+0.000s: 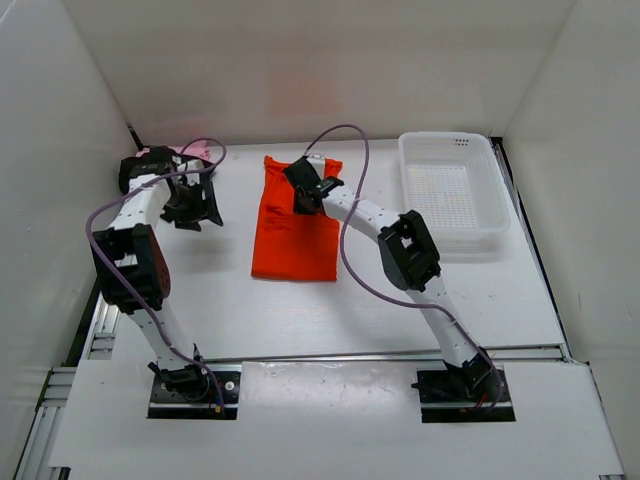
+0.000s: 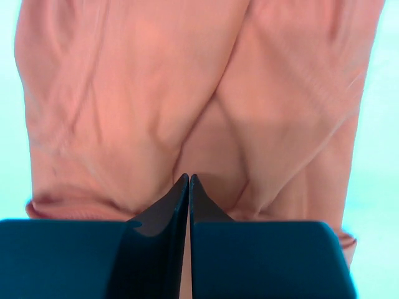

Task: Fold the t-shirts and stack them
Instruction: Fold the folded rectangular tshirt in 1/3 of the way, then grab one side of the 2/3 rectangular tshirt with both arms, then fold the long partially folded tshirt into a neat square

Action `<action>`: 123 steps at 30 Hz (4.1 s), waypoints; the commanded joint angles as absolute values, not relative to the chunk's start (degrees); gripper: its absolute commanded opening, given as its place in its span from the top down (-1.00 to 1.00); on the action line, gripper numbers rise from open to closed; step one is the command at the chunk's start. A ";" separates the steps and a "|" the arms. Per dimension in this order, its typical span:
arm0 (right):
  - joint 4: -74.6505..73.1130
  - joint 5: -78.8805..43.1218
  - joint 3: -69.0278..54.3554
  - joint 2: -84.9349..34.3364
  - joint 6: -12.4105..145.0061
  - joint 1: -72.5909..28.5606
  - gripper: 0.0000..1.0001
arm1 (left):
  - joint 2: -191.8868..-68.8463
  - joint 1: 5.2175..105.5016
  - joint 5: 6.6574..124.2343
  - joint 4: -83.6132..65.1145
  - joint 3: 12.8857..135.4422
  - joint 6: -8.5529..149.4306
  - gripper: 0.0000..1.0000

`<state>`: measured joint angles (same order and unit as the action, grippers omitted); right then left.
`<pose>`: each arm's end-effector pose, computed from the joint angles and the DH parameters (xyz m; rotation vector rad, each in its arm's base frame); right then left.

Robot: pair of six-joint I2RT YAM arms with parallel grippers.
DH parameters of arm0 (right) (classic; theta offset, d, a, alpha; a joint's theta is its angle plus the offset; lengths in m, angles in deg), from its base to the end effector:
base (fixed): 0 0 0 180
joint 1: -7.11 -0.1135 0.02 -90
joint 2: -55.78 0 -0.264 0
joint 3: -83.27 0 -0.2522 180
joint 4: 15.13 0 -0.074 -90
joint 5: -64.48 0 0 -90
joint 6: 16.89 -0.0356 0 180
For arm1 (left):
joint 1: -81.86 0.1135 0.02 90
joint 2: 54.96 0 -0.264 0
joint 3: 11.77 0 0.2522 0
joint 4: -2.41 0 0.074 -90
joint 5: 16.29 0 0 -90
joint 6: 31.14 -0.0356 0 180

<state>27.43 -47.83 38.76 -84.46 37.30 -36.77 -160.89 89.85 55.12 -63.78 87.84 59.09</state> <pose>0.4035 0.3693 0.1829 0.0151 2.3298 0.2299 0.3734 0.0410 0.2368 -0.1297 2.7838 -0.4259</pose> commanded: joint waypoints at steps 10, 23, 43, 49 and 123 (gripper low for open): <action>27.73 -28.56 17.17 -62.28 36.73 -32.53 -0.25 | -161.56 75.62 53.06 -66.28 77.68 58.86 -0.60; 19.03 -17.54 -15.29 -48.10 27.86 -34.37 -0.35 | -167.55 71.49 55.78 -64.71 77.14 58.86 -0.41; 11.63 -10.48 -20.56 -45.41 25.02 -33.93 1.00 | -160.27 71.49 53.40 -72.16 78.28 58.86 0.79; 26.12 -13.74 -20.57 -34.60 32.59 -40.15 1.00 | -148.23 68.51 60.24 -86.12 76.26 58.86 0.79; 29.57 -25.78 10.36 -65.59 21.16 -31.39 1.00 | -169.38 72.00 65.71 -65.93 92.95 58.86 -0.25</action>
